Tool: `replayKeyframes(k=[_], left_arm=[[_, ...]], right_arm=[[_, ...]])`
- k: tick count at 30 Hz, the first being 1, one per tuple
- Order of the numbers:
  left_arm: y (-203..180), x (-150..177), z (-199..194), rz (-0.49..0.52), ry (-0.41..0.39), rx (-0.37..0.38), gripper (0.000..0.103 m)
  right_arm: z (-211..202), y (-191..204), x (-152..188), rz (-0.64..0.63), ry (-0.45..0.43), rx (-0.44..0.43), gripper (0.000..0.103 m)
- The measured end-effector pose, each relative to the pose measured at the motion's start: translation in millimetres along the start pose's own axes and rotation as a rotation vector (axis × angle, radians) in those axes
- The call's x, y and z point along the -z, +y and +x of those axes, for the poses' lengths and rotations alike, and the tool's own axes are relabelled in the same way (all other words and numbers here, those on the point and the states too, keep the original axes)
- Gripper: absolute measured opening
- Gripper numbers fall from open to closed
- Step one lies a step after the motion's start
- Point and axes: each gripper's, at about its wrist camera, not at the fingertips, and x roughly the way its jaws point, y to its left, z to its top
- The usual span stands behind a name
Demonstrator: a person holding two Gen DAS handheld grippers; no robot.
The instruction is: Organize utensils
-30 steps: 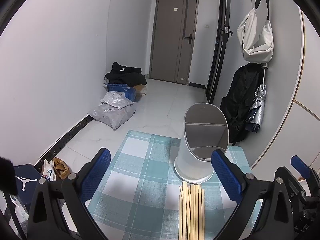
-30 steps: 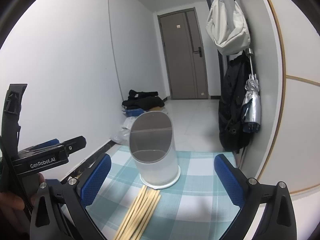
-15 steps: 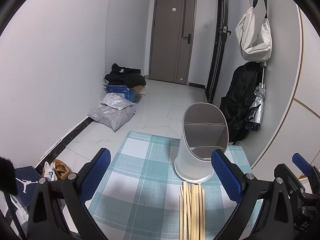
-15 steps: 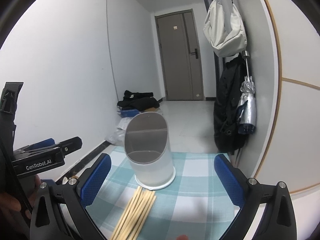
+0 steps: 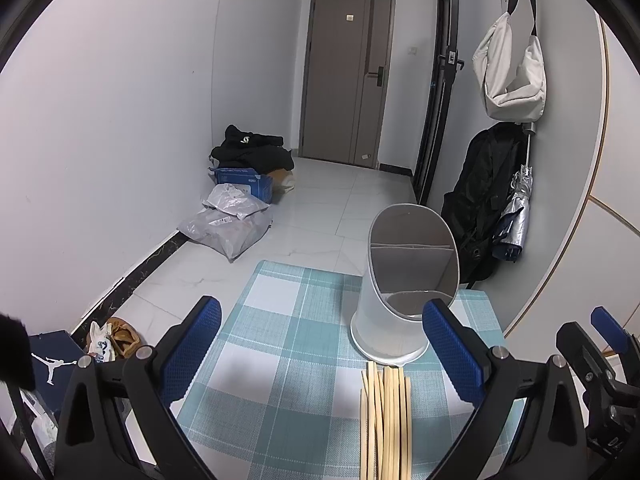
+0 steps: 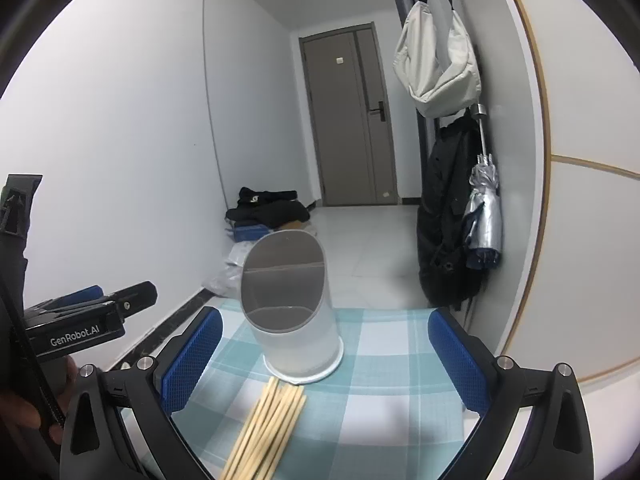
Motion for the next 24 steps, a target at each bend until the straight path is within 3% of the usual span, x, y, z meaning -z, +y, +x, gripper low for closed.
replayKeyframes(k=[6,10,13,19,24], left_arm=[[0.9,2.8,6.5,-0.011,0.038,-0.010,0.099],[-0.6,6.0,10.9,0.006,0.052,-0.044,0.099],[-1.0,8.0,18.1,0.032,0.088,-0.071,0.099],[16.2,10.6,38.5,-0.006,0.215,-0.081,0.099],[32.3,12.4,50.9,-0.084,0.291,-0.085,0.099]], right_arm=[[8.5,0.9,3.8,-0.002,0.040,-0.015,0.103],[29.0,0.5,14.0,0.004,0.155,-0.033,0.103],[57.3,1.7,29.7,-0.007,0.312,-0.025,0.102],[104.2,7.7,62.7,-0.021,0.548,-0.051,0.078],[132.9,10.5,79.6,-0.024,0.660,-0.037,0.069]])
